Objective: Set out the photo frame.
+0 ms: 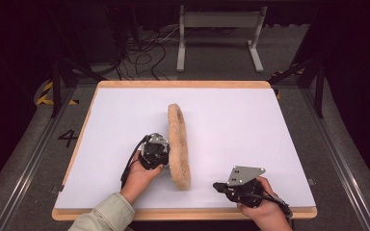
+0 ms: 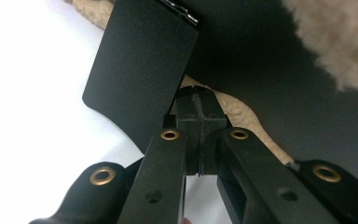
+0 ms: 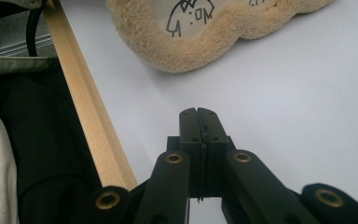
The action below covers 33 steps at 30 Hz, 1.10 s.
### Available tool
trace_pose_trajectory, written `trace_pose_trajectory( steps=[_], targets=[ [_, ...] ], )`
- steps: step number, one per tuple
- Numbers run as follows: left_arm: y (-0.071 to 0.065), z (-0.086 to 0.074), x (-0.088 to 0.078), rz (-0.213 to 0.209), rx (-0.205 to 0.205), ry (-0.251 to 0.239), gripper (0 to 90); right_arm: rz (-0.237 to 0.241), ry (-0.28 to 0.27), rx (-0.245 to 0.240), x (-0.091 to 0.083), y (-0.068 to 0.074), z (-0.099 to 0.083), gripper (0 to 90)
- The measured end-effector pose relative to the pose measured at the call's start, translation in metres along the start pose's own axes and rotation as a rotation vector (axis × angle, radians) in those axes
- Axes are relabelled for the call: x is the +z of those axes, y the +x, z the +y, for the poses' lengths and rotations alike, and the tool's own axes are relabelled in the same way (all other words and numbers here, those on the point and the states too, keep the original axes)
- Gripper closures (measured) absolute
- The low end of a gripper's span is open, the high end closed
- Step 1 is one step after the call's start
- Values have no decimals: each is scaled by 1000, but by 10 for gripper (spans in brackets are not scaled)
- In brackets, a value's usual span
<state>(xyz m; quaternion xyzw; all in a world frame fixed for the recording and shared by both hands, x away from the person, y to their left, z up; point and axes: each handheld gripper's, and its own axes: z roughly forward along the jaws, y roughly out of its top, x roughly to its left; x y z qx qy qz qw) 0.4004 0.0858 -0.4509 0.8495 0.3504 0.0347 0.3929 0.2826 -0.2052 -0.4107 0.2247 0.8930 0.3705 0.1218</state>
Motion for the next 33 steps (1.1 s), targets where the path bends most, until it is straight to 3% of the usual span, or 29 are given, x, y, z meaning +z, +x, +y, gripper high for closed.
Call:
trace_pose_trajectory(
  steps=[6,12,21,33],
  targets=[
    [-7,-3,-9,54,43,2,884,-9,-8,-26,9,5,5,900],
    [-12,-14,-27,52,50,-16,871,6,16,-50,28,7,11,900],
    [-16,-35,-52,27,28,-13,843,57,35,-103,50,16,21,900],
    [-17,-65,-82,64,-27,-20,824,143,23,-152,79,24,46,900]
  ],
)
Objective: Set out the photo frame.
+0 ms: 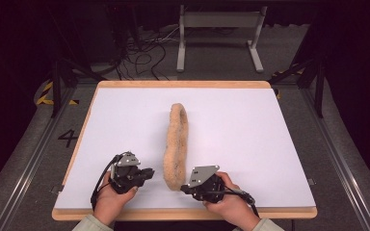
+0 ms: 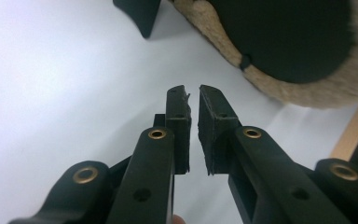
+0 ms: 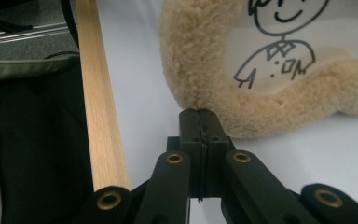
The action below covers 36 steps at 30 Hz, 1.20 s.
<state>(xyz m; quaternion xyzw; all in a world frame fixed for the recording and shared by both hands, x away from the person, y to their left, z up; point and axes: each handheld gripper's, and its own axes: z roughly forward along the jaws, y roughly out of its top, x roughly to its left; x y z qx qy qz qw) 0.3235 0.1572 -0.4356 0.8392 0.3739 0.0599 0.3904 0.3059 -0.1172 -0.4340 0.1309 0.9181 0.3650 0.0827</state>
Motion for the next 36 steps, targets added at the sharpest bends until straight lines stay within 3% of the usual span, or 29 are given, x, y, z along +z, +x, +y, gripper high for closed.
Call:
trace_pose_trajectory(
  steps=[10,14,18,24,31,36],
  targets=[
    [1,-24,-20,42,-7,9,788,47,-7,-54,27,0,25,900],
    [2,-26,-23,31,-11,7,760,53,-8,-67,36,0,33,900],
    [-1,-28,-20,12,24,27,731,57,-14,-80,46,-2,41,900],
    [-2,-29,-18,-11,32,44,701,49,-20,-89,55,-3,48,900],
    [-2,-28,-21,-13,30,18,641,17,-11,-99,65,-1,55,900],
    [-1,-26,-24,-32,11,-27,583,15,5,-89,60,-4,52,900]
  ],
)
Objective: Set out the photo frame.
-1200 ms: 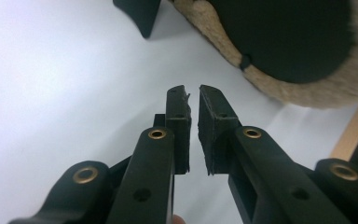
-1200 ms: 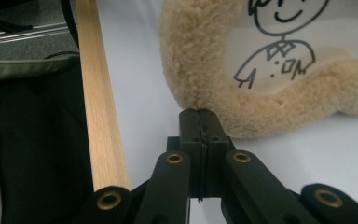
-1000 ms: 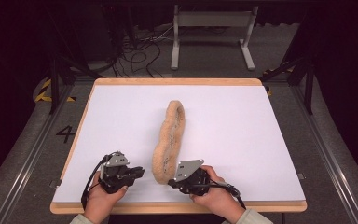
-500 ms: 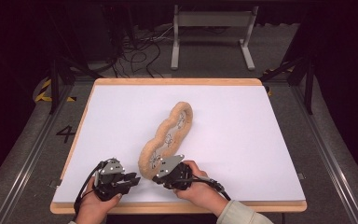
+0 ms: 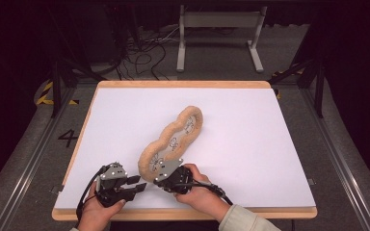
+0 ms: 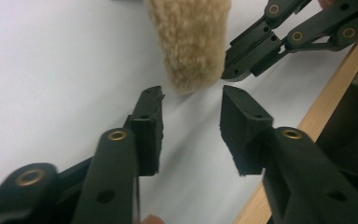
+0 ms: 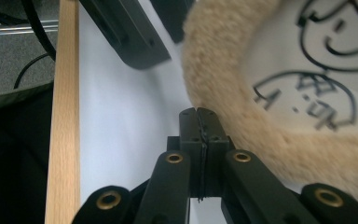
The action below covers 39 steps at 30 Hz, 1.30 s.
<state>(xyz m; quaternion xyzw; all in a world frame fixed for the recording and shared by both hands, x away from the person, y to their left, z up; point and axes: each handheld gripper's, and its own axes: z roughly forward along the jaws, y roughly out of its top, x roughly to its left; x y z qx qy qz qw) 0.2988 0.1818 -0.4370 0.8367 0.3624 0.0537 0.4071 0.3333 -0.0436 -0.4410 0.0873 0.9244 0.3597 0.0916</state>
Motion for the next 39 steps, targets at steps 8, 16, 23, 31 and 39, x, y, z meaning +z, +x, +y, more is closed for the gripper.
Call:
trace_pose_trajectory(
  steps=[8,16,23,31,39],
  targets=[
    [-3,10,7,17,-44,-69,434,-57,-8,54,-34,-11,-19,894],
    [-5,16,22,82,-42,-71,540,-125,-43,119,-62,-28,-31,881],
    [6,16,17,7,-100,-69,665,-163,-57,163,-82,-39,-44,862],
    [14,14,13,-5,-108,-65,670,-261,-110,303,-109,-79,-54,708],
    [16,12,11,4,-113,-74,664,-304,-104,363,-116,-119,-55,670]
  ],
)
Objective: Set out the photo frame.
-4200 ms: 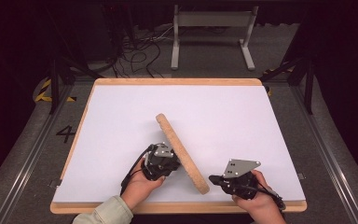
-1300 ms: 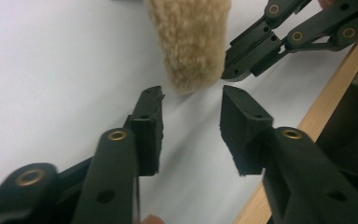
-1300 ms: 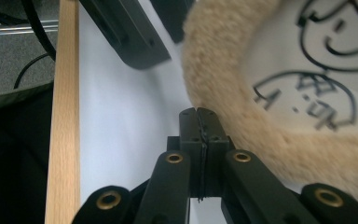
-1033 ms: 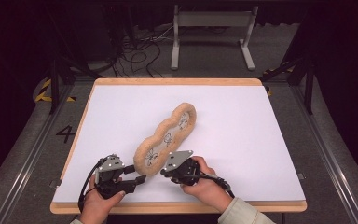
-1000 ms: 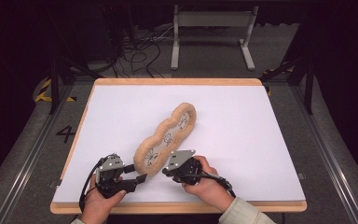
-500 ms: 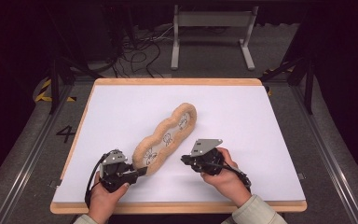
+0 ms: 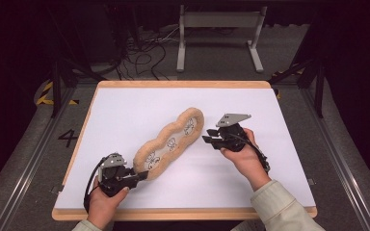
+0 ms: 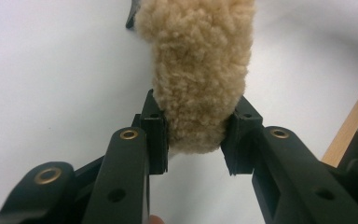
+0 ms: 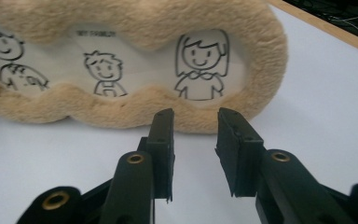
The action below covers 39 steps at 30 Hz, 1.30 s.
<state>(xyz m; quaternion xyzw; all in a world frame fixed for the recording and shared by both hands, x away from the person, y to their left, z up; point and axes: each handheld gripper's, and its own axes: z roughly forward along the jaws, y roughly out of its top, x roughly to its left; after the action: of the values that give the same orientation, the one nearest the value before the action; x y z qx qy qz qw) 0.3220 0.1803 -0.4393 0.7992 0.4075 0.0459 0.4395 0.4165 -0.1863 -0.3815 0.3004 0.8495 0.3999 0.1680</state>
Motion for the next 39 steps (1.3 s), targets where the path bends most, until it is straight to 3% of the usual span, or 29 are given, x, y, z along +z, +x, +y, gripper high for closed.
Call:
trace_pose_trajectory(
  steps=[9,15,22,25,29,32,39],
  targets=[
    [5,-1,-3,15,-21,-10,660,-45,11,64,25,-26,8,602],
    [6,-2,-3,16,-20,-12,661,-59,15,71,43,-37,12,580],
    [6,-2,-3,8,-29,-13,661,-42,9,113,58,-53,14,560],
    [7,-2,-3,8,-29,-13,661,-34,-2,113,61,-56,15,558],
    [7,-2,-3,3,-28,-12,661,13,0,110,70,-61,14,563],
    [8,-2,-3,0,-33,-13,662,46,-7,106,73,-63,13,652],
    [6,0,-5,25,-25,-11,667,25,16,62,69,-61,16,702]
  ],
)
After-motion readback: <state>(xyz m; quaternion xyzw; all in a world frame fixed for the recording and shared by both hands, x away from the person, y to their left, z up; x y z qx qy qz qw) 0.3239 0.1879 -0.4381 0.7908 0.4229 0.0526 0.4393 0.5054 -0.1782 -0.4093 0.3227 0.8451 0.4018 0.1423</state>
